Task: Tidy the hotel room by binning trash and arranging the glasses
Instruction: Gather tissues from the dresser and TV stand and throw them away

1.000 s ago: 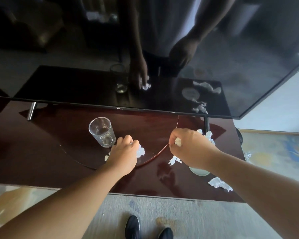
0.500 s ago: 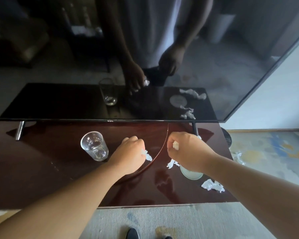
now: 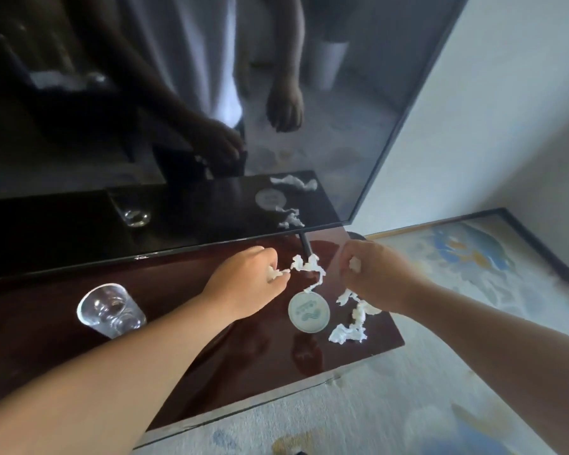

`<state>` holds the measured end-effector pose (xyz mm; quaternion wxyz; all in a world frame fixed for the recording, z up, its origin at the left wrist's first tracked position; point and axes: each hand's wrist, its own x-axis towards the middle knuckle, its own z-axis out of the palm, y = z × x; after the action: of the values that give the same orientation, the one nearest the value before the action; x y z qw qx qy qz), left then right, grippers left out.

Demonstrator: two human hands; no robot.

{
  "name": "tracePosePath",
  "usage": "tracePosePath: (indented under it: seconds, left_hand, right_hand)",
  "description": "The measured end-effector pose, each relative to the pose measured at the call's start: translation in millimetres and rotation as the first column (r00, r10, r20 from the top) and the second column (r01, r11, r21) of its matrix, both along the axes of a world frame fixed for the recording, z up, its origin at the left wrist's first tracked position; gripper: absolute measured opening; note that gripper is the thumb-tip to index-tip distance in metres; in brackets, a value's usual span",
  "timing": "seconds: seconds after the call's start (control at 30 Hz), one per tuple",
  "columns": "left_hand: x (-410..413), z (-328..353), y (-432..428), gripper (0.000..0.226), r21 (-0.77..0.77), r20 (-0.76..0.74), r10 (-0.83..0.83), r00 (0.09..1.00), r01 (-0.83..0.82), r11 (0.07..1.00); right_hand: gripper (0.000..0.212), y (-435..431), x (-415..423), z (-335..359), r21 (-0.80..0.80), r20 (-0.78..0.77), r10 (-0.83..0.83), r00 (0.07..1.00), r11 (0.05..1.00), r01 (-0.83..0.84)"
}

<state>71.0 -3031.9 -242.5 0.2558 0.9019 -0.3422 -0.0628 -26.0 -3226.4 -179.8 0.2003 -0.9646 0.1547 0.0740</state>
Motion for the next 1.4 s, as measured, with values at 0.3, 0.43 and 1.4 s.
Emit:
tracePosePath:
  seconds: [0.3, 0.43, 1.4]
  left_hand:
    - [-21, 2, -43, 0.007, -0.018, -0.042, -0.066, 0.997, 0.065, 0.998]
    - [-25, -3, -60, 0.006, 0.019, -0.067, -0.016, 0.998, 0.017, 1.0]
    - [-52, -76, -110, 0.008, 0.217, -0.205, 0.217, 0.954, -0.172, 0.961]
  right_hand:
    - [0.008, -41, -34, -5, -0.046, -0.03, 0.015, 0.999, 0.999, -0.016]
    - [0.01, -74, -38, -23, 0.013, -0.064, 0.022, 0.998, 1.0, -0.022]
    - [0.042, -130, -7, -185, 0.004, -0.272, 0.402, 0.875, 0.909, -0.416]
